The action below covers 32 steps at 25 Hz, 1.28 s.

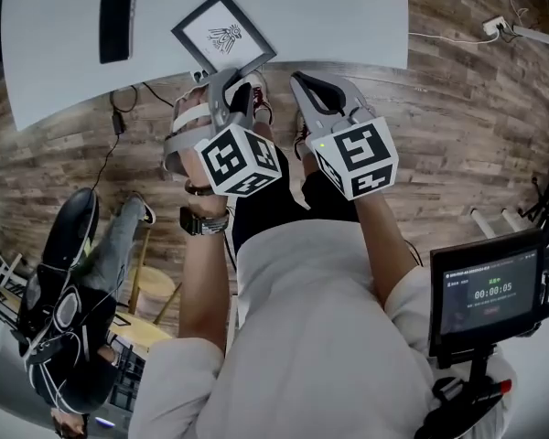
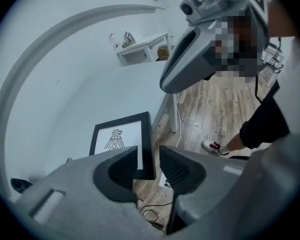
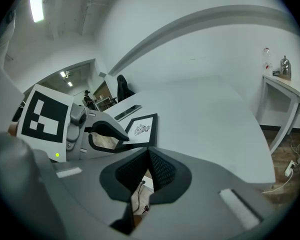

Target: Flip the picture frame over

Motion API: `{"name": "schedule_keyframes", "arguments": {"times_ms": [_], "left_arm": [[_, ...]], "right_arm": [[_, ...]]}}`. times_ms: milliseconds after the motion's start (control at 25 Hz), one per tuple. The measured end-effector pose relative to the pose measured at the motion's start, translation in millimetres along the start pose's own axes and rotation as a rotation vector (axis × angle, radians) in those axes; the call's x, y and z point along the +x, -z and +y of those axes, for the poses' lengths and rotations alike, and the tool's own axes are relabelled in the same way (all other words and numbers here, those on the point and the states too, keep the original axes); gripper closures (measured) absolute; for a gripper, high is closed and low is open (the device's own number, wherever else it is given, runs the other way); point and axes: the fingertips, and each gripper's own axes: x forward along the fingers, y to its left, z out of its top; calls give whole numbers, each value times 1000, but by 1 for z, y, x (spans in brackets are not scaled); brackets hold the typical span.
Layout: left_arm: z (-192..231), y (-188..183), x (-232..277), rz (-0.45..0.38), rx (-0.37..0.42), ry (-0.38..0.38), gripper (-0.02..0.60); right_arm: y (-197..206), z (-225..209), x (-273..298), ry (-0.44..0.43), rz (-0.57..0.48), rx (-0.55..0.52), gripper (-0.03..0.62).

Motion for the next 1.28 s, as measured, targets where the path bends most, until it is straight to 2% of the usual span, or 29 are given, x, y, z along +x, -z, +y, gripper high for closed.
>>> {"name": "schedule_keyframes", "arguments": {"times_ms": [200, 440, 600, 840, 1280], "left_arm": [[2, 12, 7, 31, 41, -62, 448], [3, 13, 12, 29, 111, -142, 448], [7, 12, 13, 23, 122, -200, 454], [6, 12, 15, 18, 99, -182, 482], [11, 6, 0, 23, 97, -147, 494]], "right_arm": [[15, 8, 13, -19, 32, 8, 592], [23, 9, 14, -22, 45, 15, 592], [25, 5, 12, -16, 49, 16, 591], [25, 3, 12, -15, 50, 13, 591], [13, -4, 8, -16, 34, 24, 591]]}}
